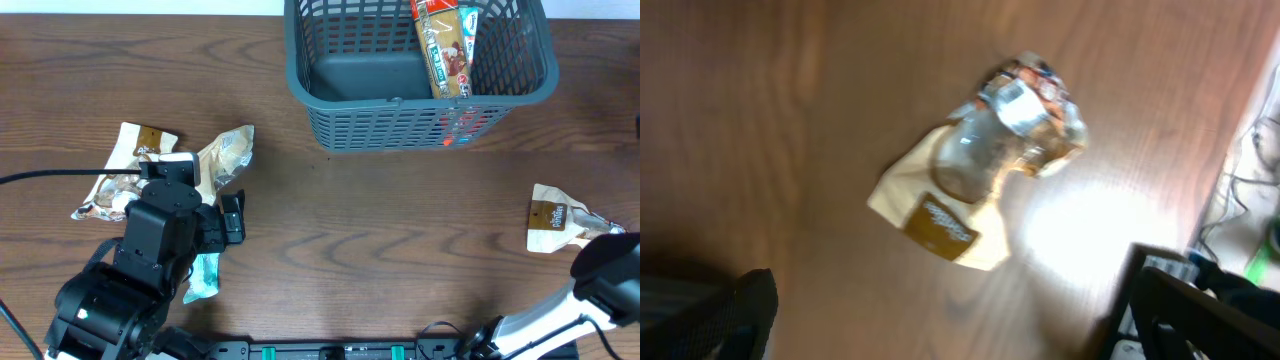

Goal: Pack container
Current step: 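Move the right gripper back to the dried mushroom bag on the right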

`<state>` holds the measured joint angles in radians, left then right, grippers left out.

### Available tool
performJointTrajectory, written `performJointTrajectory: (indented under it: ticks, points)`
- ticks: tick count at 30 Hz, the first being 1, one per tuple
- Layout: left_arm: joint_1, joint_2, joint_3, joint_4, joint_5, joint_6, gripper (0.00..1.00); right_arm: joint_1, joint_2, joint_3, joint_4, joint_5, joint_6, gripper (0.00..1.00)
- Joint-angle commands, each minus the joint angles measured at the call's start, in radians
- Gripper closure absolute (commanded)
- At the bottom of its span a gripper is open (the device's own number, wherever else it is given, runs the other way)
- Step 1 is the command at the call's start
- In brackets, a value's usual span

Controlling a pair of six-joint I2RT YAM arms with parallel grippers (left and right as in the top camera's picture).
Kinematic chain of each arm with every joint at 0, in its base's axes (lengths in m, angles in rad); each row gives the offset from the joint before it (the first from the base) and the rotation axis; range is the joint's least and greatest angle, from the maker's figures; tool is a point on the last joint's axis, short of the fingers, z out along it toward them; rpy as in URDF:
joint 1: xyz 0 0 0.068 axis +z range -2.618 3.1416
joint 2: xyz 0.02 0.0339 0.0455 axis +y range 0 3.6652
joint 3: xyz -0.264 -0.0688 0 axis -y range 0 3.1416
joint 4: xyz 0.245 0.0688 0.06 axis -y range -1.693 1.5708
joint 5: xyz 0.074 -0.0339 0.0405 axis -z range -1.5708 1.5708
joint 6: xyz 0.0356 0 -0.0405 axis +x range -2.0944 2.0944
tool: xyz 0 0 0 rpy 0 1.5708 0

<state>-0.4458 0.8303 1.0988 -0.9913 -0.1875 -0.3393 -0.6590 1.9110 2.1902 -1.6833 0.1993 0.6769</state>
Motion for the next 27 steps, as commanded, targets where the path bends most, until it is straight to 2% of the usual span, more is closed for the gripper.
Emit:
performJointTrajectory:
  ticks: [1,7,10,14,20,27]
  points:
    - [0.004,0.000,0.018,-0.003,-0.012,0.006,0.01,-0.019,-0.119,-0.087,0.017,0.039,-0.018,0.01]
    - [0.004,0.000,0.018,-0.003,-0.012,0.006,0.01,-0.062,-0.265,-0.400,0.184,-0.038,-0.032,0.01]
    - [0.004,0.000,0.018,-0.003,-0.012,0.006,0.01,-0.108,-0.368,-0.600,0.369,-0.177,-0.098,0.01]
    - [0.004,0.000,0.018,-0.003,-0.012,0.006,0.01,-0.172,-0.439,-0.770,0.552,-0.328,-0.190,0.01]
    - [0.004,0.000,0.018,-0.003,-0.012,0.006,0.01,-0.218,-0.431,-0.912,0.679,-0.416,-0.210,0.01]
    - [0.004,0.000,0.018,-0.003,-0.012,0.006,0.01,-0.218,-0.431,-1.023,0.777,-0.405,-0.063,0.01]
